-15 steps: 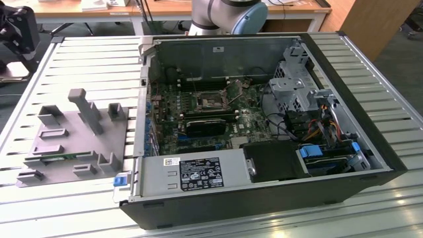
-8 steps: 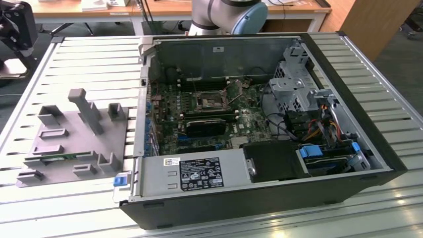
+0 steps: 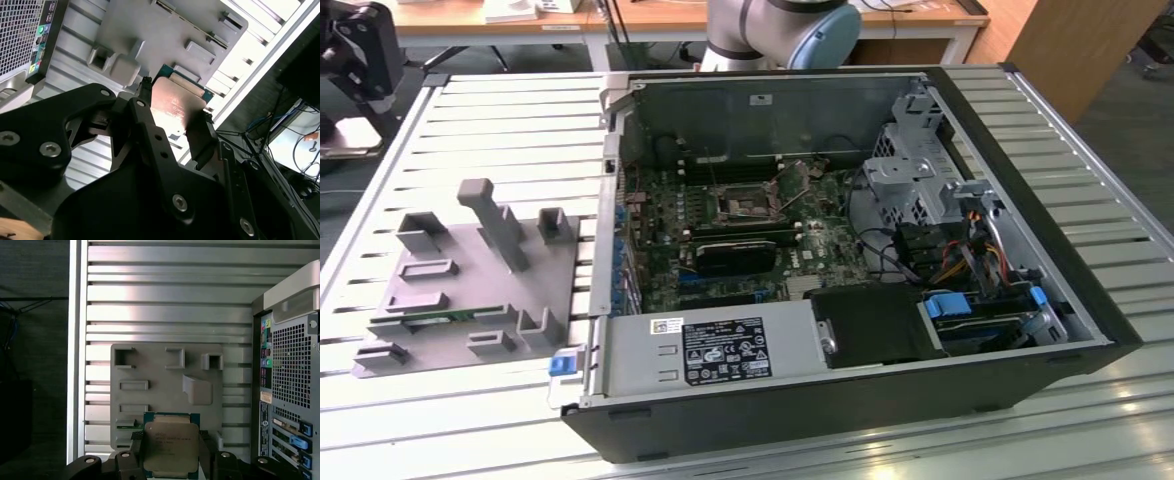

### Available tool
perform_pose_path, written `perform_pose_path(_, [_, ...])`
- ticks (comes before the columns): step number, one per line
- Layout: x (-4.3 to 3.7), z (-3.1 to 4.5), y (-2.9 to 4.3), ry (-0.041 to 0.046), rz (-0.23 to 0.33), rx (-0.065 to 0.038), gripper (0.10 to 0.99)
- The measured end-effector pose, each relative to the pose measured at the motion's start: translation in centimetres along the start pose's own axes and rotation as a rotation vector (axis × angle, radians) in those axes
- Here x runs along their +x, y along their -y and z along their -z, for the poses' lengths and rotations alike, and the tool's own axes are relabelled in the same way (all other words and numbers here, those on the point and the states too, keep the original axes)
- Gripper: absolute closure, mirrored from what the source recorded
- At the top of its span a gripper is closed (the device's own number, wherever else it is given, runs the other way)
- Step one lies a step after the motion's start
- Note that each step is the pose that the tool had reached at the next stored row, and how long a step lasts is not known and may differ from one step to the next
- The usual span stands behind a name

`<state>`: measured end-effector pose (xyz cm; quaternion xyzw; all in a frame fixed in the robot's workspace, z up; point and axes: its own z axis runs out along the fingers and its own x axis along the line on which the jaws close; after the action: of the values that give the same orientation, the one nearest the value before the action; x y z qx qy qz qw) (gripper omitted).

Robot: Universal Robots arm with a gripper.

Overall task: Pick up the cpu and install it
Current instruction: 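Pick up the cpu and move it towards the insertion slot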

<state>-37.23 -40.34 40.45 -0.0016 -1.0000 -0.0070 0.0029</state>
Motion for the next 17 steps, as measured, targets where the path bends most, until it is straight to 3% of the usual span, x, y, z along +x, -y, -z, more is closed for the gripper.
perform_pose_path(17, [-2.69,0.01,-0.01,0.0000,0.000,0.000,0.561])
